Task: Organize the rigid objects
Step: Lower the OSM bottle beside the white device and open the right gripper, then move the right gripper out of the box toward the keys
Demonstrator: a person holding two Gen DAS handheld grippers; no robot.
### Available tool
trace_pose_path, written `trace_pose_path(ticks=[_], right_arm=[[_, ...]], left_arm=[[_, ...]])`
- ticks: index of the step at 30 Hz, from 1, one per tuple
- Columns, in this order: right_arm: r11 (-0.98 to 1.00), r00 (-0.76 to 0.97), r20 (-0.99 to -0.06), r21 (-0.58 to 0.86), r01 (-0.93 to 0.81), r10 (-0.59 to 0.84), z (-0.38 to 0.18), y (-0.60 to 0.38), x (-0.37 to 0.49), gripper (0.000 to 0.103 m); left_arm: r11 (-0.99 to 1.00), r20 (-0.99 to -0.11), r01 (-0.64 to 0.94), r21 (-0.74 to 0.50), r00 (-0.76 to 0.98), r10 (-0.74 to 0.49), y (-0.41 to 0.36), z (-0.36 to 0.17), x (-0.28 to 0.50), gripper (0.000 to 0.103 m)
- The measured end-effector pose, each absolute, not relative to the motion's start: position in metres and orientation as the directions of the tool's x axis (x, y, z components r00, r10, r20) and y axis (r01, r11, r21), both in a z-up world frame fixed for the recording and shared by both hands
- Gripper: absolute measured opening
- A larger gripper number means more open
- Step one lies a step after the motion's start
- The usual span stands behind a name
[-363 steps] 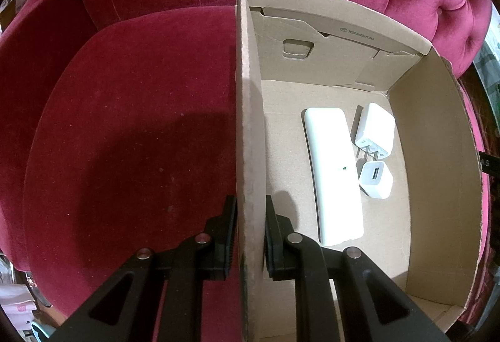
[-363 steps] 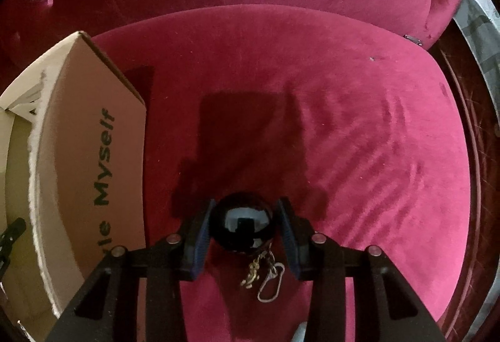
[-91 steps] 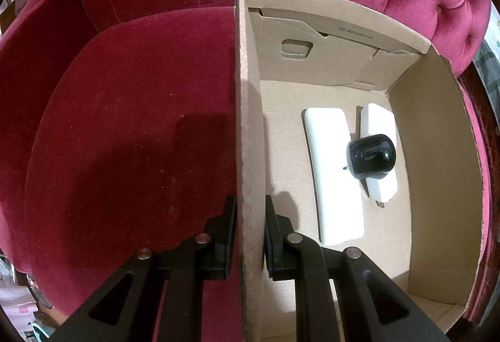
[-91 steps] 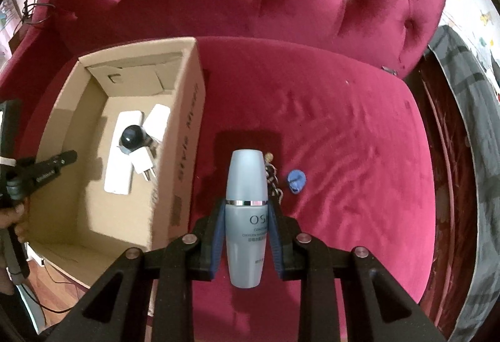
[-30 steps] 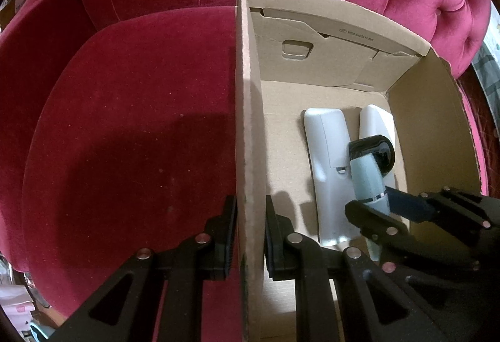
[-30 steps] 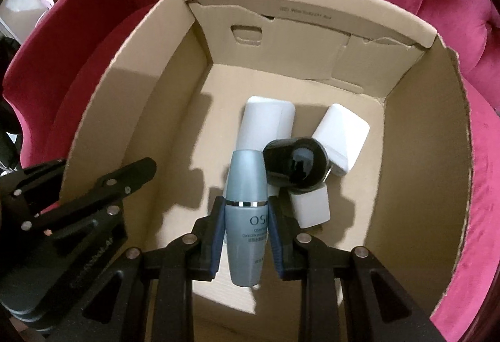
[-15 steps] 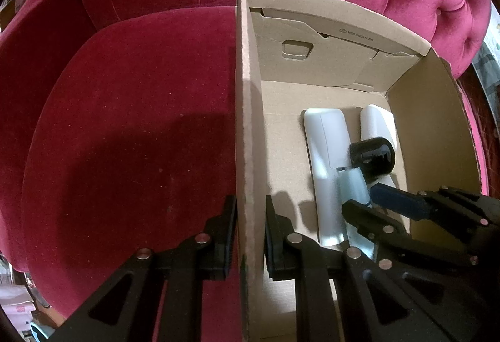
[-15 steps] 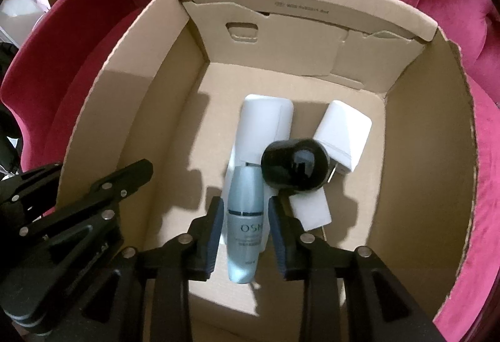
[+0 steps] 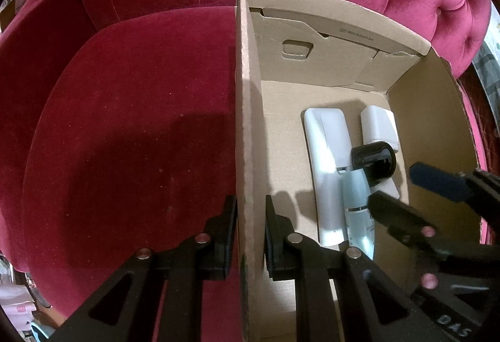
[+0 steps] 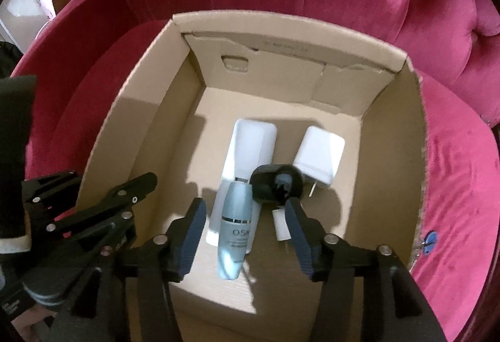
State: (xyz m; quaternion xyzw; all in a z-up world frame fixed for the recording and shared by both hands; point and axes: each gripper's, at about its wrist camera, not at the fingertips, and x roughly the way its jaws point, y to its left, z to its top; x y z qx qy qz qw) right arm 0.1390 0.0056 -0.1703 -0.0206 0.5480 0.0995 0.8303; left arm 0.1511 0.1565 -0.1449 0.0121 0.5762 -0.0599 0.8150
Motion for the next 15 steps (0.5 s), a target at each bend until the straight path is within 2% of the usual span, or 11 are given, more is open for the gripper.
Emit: trace_pose_path(ticks=[8, 12, 15], right_arm=[[0.984, 0.432, -0.895, 0.037, -0.177, 0.111, -0.137, -0.002, 0.127, 0.080], [0.986, 0.433, -0.896, 0.028, -0.163, 0.097, -0.128, -0.009, 0.125, 0.084], [0.988, 0.438, -0.895, 0.020, -0.156, 0.087, -0.121, -0.015, 0.123, 0.094]], left_arm=[[0.993, -0.941, 0.112, -0.043, 0.330, -0.078, 0.154, -0.146, 0.151, 0.017], [0.993, -0.941, 0.113, -0.043, 0.330, -0.078, 0.154, -0.146, 0.151, 0.017], [0.993, -0.941, 0.113, -0.043, 0.330, -0.078, 0.154, -0.146, 0.151, 0.017]])
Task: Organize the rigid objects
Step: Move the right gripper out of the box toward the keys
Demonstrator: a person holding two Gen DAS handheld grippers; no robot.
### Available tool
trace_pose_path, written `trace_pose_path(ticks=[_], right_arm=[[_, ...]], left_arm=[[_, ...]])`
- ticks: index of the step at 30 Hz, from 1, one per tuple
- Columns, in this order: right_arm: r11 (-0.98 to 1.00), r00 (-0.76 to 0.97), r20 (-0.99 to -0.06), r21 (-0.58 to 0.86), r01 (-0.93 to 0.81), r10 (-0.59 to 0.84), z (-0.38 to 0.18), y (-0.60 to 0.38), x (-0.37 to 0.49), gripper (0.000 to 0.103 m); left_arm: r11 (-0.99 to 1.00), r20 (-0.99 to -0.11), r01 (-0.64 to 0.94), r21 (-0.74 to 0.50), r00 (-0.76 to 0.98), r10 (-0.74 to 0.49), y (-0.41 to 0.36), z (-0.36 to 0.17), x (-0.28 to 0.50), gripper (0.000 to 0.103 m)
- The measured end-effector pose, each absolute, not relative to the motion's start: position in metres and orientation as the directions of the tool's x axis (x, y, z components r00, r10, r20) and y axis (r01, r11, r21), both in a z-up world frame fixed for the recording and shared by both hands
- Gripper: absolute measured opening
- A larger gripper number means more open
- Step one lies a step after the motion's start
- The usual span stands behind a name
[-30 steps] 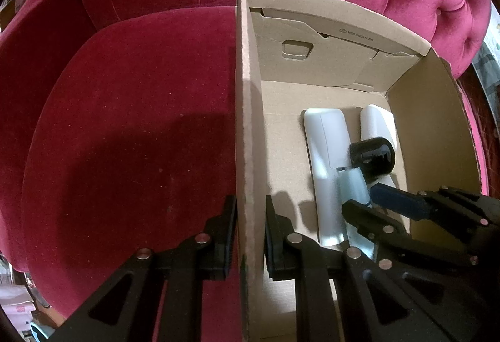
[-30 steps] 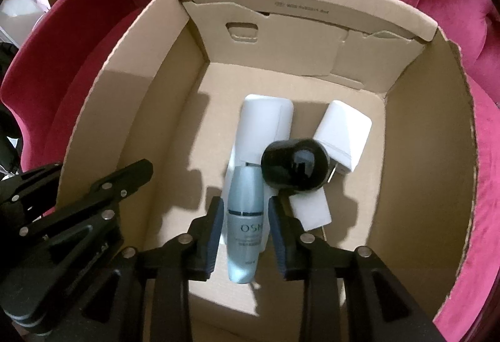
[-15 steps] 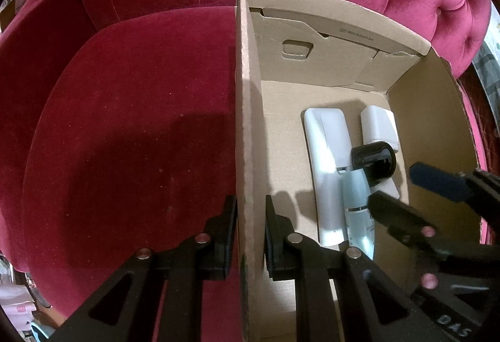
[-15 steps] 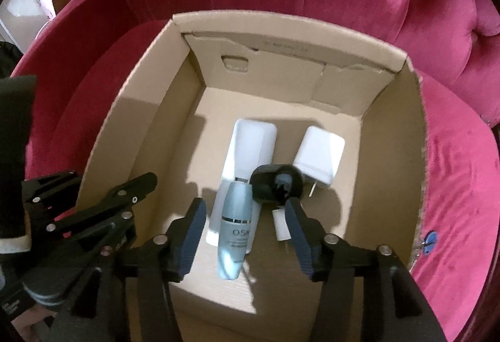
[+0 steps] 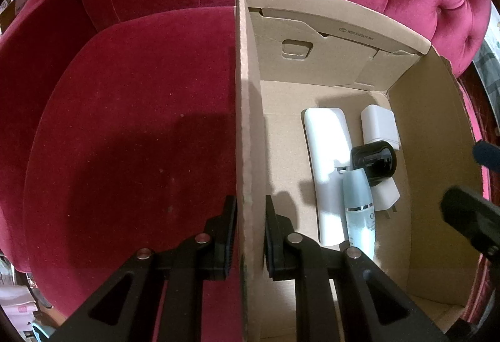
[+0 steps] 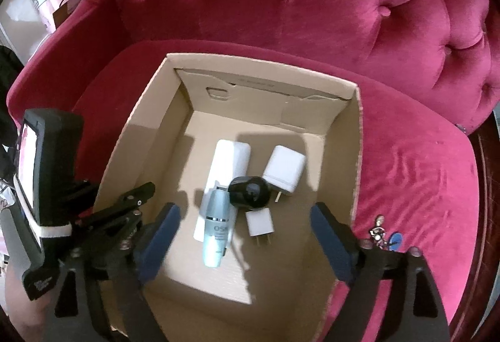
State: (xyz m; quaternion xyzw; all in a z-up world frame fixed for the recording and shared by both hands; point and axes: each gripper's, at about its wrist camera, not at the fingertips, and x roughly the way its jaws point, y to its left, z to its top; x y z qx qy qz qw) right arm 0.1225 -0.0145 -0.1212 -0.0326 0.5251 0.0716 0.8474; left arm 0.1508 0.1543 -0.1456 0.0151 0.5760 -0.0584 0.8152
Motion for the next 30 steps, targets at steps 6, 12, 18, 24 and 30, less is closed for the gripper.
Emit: trace_pose_path(ticks=[6, 12, 18, 24, 30], right_arm=[[0.989, 0.453, -0.888, 0.009, -0.150, 0.077, -0.111, -0.025, 0.123, 0.103], [0.992, 0.479, -0.876, -0.015, -0.123, 0.046, -0.099, -0.042, 0.122, 0.103], [0.996, 0.488, -0.873, -0.039, -0.079, 0.004, -0.094, -0.068, 0.121, 0.103], [0.997, 0.477, -0.877, -0.070, -0.007, -0.059, -0.098, -0.104, 0.119, 0.103], [0.994, 0.458, -0.883, -0.087, 0.062, -0.105, -0.110, -0.137, 0.115, 0.103]], left_arm=[[0.993, -0.941, 0.112, -0.043, 0.330, -0.078, 0.154, -0.146, 0.151, 0.017], [0.993, -0.941, 0.112, -0.042, 0.330, -0.077, 0.155, -0.146, 0.151, 0.017], [0.993, -0.941, 0.113, -0.041, 0.330, -0.076, 0.155, -0.146, 0.151, 0.017], [0.993, -0.941, 0.113, -0.041, 0.330, -0.076, 0.155, -0.146, 0.151, 0.017], [0.993, -0.941, 0.113, -0.041, 0.330, -0.076, 0.155, -0.146, 0.151, 0.017]])
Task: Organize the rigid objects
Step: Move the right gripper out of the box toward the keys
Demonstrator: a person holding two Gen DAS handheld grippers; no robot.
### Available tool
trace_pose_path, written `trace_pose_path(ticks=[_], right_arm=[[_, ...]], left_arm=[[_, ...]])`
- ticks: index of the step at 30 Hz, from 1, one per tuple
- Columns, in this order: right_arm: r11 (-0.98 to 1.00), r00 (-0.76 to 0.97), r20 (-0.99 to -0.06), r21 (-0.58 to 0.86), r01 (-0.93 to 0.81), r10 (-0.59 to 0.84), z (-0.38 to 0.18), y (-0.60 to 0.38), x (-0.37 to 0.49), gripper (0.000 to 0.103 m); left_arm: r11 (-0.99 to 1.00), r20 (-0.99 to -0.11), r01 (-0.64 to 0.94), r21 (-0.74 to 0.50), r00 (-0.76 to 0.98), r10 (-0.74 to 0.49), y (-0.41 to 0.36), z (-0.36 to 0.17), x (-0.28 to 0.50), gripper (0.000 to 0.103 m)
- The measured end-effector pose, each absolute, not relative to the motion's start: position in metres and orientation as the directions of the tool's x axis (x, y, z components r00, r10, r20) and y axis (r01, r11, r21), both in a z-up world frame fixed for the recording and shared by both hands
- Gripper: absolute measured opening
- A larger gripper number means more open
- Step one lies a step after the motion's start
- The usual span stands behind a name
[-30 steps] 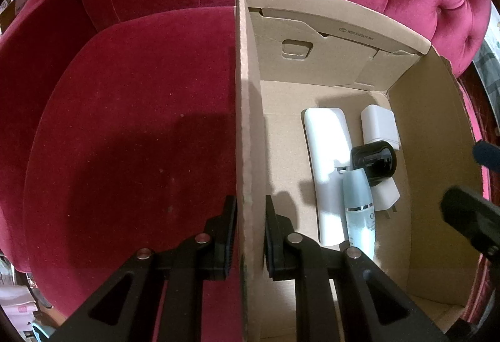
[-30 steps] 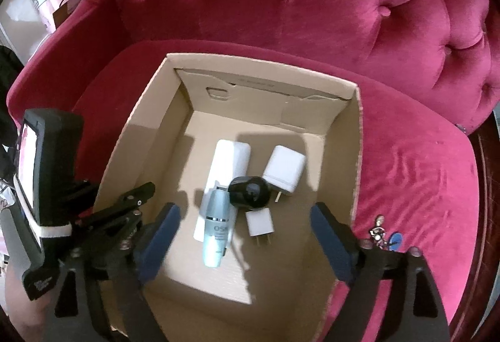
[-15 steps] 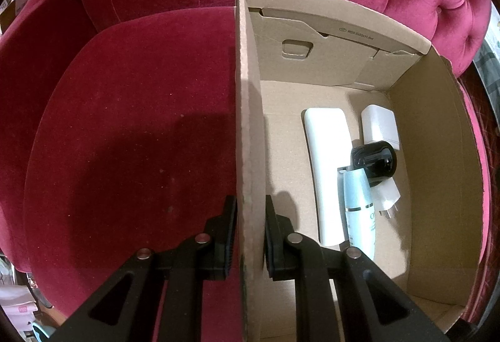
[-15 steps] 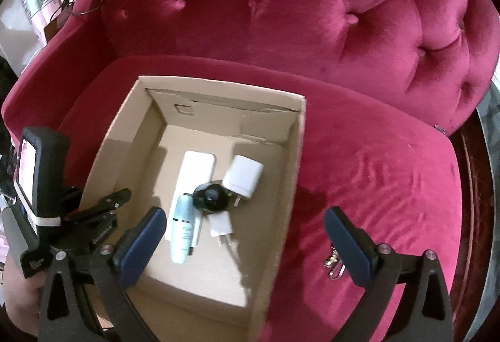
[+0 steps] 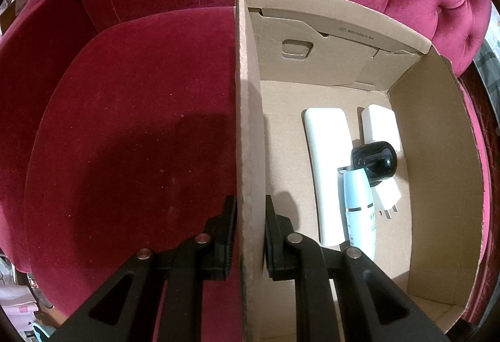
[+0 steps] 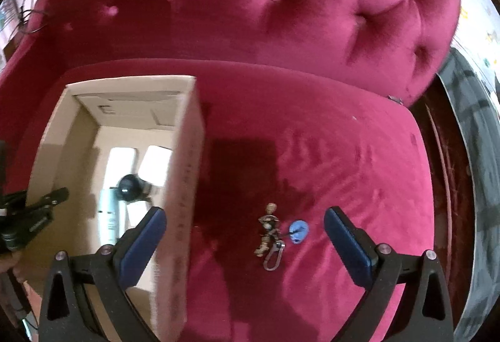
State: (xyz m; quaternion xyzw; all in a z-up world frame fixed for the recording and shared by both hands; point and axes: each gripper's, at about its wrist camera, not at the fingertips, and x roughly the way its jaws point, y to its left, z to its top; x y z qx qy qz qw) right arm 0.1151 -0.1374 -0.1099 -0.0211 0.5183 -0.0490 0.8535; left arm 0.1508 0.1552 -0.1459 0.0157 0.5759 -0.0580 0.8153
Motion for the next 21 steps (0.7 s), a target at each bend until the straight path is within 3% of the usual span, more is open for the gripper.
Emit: trace_pose_path(ticks=[21], right_arm=[[0.994, 0.393, -0.914, -0.069, 0.083, -0.096, -0.188, -0.181, 0.125, 0.102]], left_arm=[[0.993, -0.941, 0.112, -0.041, 0.330, -0.076, 0.155, -0.146, 0.151, 0.017]])
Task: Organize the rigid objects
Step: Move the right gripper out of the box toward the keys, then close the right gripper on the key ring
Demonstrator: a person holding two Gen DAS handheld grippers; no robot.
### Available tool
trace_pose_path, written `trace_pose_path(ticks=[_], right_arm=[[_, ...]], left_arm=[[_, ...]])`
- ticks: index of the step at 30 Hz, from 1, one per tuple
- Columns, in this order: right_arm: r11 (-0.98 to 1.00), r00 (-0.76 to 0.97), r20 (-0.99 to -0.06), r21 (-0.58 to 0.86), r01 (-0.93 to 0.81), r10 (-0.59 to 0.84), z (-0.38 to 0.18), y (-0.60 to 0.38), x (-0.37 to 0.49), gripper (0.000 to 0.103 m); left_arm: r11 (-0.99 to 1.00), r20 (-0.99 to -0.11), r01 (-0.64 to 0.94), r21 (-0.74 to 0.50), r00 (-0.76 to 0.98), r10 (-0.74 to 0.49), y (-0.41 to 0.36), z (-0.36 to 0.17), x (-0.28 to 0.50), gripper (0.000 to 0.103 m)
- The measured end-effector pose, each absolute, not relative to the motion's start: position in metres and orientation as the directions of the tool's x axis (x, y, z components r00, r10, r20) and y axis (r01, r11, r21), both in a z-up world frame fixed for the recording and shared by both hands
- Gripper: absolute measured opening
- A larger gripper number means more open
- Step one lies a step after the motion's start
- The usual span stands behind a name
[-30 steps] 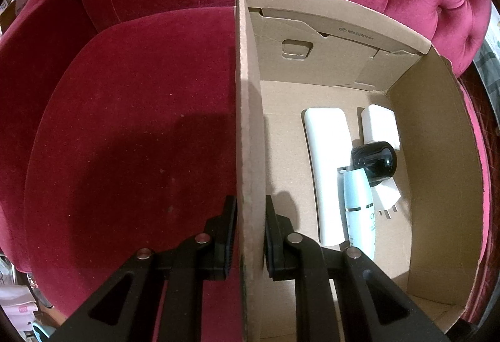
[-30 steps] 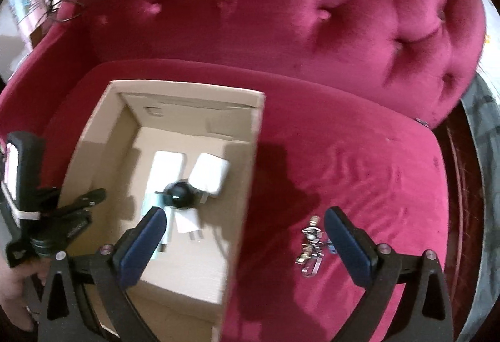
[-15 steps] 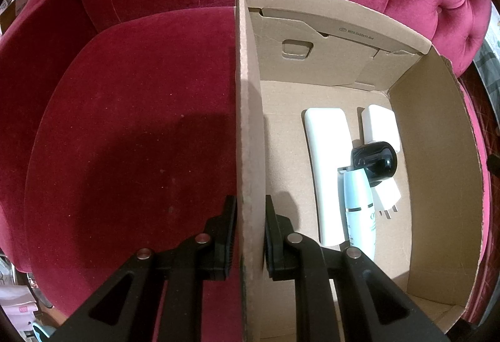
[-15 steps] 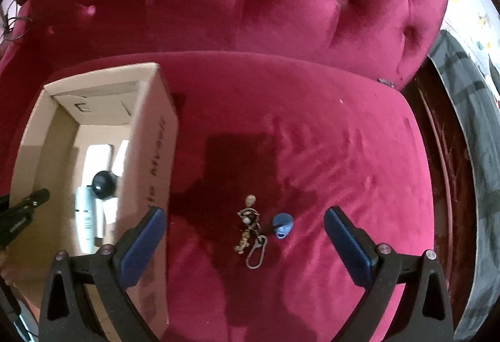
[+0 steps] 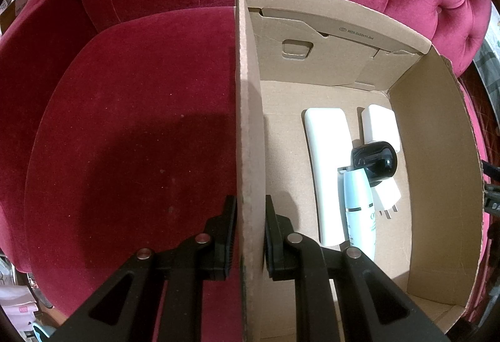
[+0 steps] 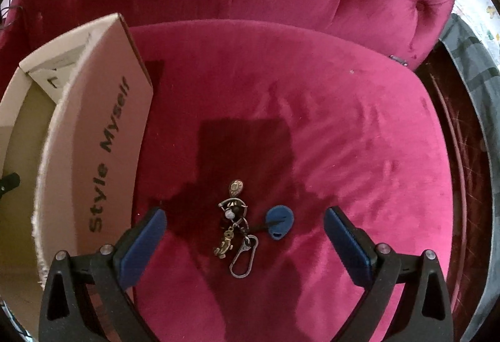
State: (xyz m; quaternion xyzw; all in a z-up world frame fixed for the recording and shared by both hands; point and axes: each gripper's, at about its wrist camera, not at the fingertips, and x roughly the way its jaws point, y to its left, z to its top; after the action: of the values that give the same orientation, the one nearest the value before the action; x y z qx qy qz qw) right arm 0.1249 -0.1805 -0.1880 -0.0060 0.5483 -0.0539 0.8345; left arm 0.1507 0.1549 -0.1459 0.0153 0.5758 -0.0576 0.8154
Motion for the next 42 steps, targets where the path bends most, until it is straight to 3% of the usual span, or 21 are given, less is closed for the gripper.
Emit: trace_pose_path(ticks=[4, 9, 13, 19, 25, 27, 28, 32, 33, 42], right_arm=[[0.995, 0.385, -0.919, -0.064, 0.070, -0.086, -0.198, -0.180, 0.127, 0.101], [0.997, 0.367, -0.927, -0.072, 0.038, -0.081, -0.210, -0.175, 0.132, 0.092], [0.997, 0.353, -0.932, -0.076, 0.024, -0.079, -0.219, -0.172, 0.136, 0.081], [0.998, 0.333, -0.941, -0.059, 0.006, -0.057, -0.232, -0.166, 0.143, 0.055], [1.000, 0.334, -0.942, -0.024, 0.015, -0.028, -0.238, -0.168, 0.145, 0.052], [1.000, 0.335, -0.942, -0.024, 0.012, -0.027, -0.238, -0.171, 0.143, 0.043], [1.000, 0.337, -0.941, -0.027, 0.013, -0.030, -0.237, -0.173, 0.142, 0.028], [0.999, 0.335, -0.941, -0.044, 0.007, -0.044, -0.233, -0.171, 0.135, 0.022], [0.999, 0.335, -0.941, -0.046, 0.008, -0.046, -0.232, -0.171, 0.135, 0.013], [0.999, 0.353, -0.935, -0.037, 0.010, -0.038, -0.211, -0.166, 0.126, 0.011]], left_arm=[[0.993, -0.941, 0.112, -0.041, 0.330, -0.076, 0.155, -0.146, 0.151, 0.017], [0.993, -0.941, 0.111, -0.042, 0.330, -0.077, 0.156, -0.146, 0.150, 0.017], [0.993, -0.941, 0.111, -0.039, 0.330, -0.074, 0.156, -0.146, 0.150, 0.017], [0.993, -0.941, 0.112, -0.039, 0.330, -0.074, 0.156, -0.146, 0.150, 0.017], [0.993, -0.941, 0.112, -0.035, 0.331, -0.070, 0.155, -0.146, 0.150, 0.017], [0.993, -0.941, 0.112, -0.033, 0.331, -0.069, 0.154, -0.146, 0.150, 0.017], [0.993, -0.941, 0.112, -0.033, 0.331, -0.068, 0.154, -0.146, 0.151, 0.017], [0.993, -0.941, 0.112, -0.031, 0.331, -0.067, 0.153, -0.147, 0.151, 0.017], [0.993, -0.941, 0.112, -0.031, 0.331, -0.067, 0.152, -0.147, 0.151, 0.017], [0.993, -0.941, 0.112, -0.031, 0.331, -0.067, 0.152, -0.147, 0.151, 0.017]])
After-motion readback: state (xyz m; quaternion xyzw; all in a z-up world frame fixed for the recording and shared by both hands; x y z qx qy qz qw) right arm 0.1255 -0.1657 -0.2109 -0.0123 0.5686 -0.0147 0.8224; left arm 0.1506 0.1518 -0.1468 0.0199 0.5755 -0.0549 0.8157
